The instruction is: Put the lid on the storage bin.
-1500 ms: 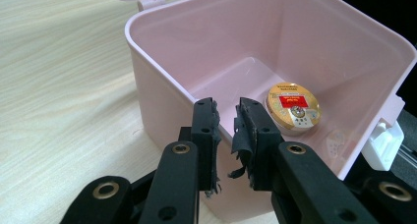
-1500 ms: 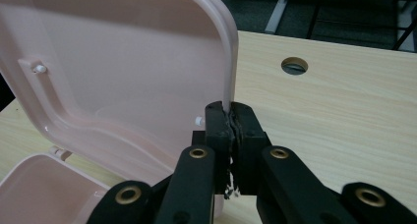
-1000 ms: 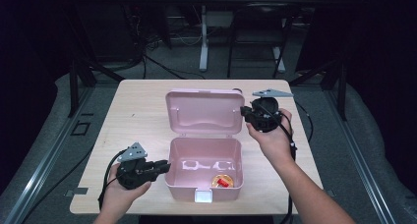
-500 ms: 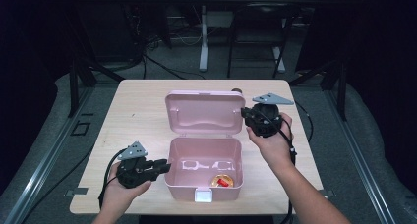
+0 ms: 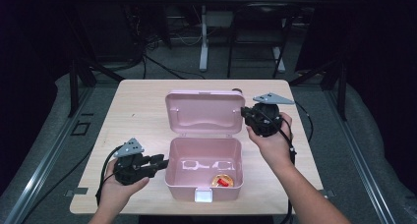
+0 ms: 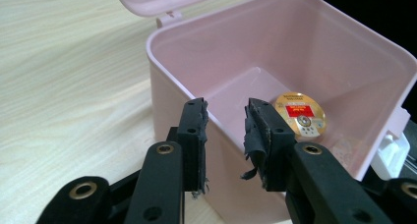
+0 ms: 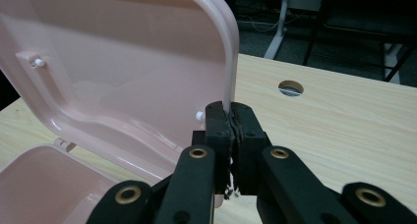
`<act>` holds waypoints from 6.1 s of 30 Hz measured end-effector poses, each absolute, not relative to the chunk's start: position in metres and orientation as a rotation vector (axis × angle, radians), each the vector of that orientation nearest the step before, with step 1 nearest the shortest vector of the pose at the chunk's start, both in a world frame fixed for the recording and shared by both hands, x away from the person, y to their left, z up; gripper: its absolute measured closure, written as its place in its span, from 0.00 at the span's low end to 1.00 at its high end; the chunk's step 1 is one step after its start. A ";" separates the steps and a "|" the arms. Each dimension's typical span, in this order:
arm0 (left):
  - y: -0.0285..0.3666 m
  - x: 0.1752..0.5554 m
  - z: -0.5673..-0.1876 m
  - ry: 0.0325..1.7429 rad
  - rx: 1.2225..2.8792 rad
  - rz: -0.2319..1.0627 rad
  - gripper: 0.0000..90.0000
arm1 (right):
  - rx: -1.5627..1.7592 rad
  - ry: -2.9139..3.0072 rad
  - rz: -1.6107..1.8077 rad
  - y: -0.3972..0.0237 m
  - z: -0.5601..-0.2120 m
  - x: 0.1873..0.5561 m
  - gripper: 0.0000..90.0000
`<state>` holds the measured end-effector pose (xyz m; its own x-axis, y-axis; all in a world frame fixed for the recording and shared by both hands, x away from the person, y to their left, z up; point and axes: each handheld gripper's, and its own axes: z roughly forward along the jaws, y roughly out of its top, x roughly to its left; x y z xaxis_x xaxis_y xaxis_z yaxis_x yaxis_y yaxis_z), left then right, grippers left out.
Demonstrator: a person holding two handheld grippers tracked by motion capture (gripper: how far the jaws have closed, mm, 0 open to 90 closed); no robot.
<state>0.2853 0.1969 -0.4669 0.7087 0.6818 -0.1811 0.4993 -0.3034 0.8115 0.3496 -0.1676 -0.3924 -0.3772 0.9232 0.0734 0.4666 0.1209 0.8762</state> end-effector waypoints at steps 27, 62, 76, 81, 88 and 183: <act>0.198 0.334 -0.405 0.911 1.864 0.388 0.69 | 1.345 1.900 1.209 -0.168 -0.393 0.349 0.97; 0.164 0.370 -0.375 0.969 1.775 0.619 0.94 | 1.340 1.891 1.242 -0.170 -0.394 0.349 0.96; 0.166 0.366 -0.374 0.952 1.781 0.614 0.94 | 1.248 1.829 1.307 -0.170 -0.376 0.351 0.89; 0.166 0.365 -0.374 0.950 1.784 0.615 0.94 | 1.237 1.827 1.300 -0.169 -0.371 0.351 0.90; 0.167 0.362 -0.373 0.954 1.776 0.595 0.93 | 1.226 1.836 1.306 -0.170 -0.370 0.346 0.90; 0.183 0.307 -0.374 0.846 1.815 0.510 0.89 | 1.122 1.923 1.345 -0.178 -0.375 0.291 0.87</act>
<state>0.3070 0.1827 -0.3741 0.6631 0.7475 -0.0401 0.3135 -0.2286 0.9217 0.2909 -0.1776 -0.3747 -0.5119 0.8584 0.0336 0.3263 0.1582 0.9319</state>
